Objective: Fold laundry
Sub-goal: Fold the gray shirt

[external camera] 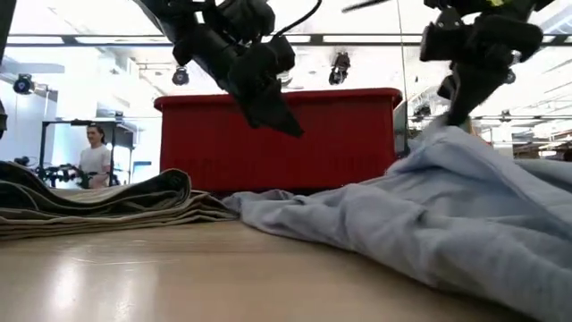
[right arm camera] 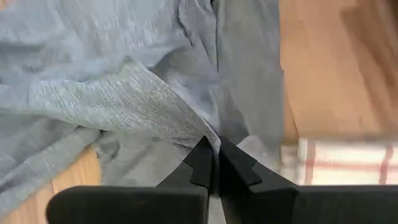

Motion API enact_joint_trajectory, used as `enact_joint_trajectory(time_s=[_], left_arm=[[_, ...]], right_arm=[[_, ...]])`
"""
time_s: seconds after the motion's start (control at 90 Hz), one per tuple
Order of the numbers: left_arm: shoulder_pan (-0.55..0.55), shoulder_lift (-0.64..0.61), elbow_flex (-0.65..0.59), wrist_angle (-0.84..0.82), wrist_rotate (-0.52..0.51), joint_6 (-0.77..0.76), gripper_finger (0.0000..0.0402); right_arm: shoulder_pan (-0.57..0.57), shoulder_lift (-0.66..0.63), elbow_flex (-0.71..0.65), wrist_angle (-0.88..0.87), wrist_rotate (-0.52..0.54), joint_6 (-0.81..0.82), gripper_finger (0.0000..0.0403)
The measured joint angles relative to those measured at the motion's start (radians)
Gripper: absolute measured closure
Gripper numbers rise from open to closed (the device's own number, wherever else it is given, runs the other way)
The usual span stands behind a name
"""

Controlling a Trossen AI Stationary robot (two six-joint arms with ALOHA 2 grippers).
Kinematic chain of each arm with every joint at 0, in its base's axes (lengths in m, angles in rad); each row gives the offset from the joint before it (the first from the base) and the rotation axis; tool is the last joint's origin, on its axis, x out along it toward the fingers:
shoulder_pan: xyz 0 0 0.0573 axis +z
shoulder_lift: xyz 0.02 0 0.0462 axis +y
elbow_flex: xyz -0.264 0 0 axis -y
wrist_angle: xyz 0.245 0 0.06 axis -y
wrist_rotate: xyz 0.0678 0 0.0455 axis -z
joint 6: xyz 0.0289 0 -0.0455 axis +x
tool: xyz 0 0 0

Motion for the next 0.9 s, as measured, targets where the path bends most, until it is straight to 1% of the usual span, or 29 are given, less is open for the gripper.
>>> enact_joint_trajectory(time_s=[0.089, 0.233, 0.278, 0.511, 0.589, 0.7, 0.8, 0.9], left_arm=[[-0.002, 0.0, -0.004, 0.003, 0.037, 0.019, 0.0402], [-0.005, 0.039, -0.034, 0.044, 0.172, 0.078, 0.0402], [-0.007, 0.048, -0.034, 0.046, 0.198, 0.089, 0.0402], [-0.008, 0.08, -0.036, 0.064, 0.216, 0.127, 0.0402], [-0.009, 0.099, -0.038, 0.065, 0.249, 0.18, 0.0402], [-0.009, 0.131, -0.042, 0.034, 0.264, 0.259, 0.0402], [-0.006, 0.135, -0.042, 0.026, 0.276, 0.335, 0.0402], [-0.006, 0.159, -0.058, 0.024, 0.279, 0.36, 0.0402]], right_arm=[[0.0, -0.014, 0.0, -0.023, -0.004, 0.019, 0.0403], [0.0, -0.025, 0.002, -0.025, -0.007, 0.031, 0.0403], [0.0, -0.029, 0.003, -0.026, -0.007, 0.039, 0.0403], [0.0, -0.033, 0.003, -0.072, -0.007, 0.08, 0.0403], [0.0, -0.033, 0.003, -0.077, -0.007, 0.091, 0.0403], [0.0, -0.033, 0.003, -0.084, -0.007, 0.101, 0.0403], [0.0, -0.033, 0.003, -0.092, -0.007, 0.102, 0.0403], [0.0, -0.033, 0.003, -0.092, -0.003, 0.111, 0.0403]])
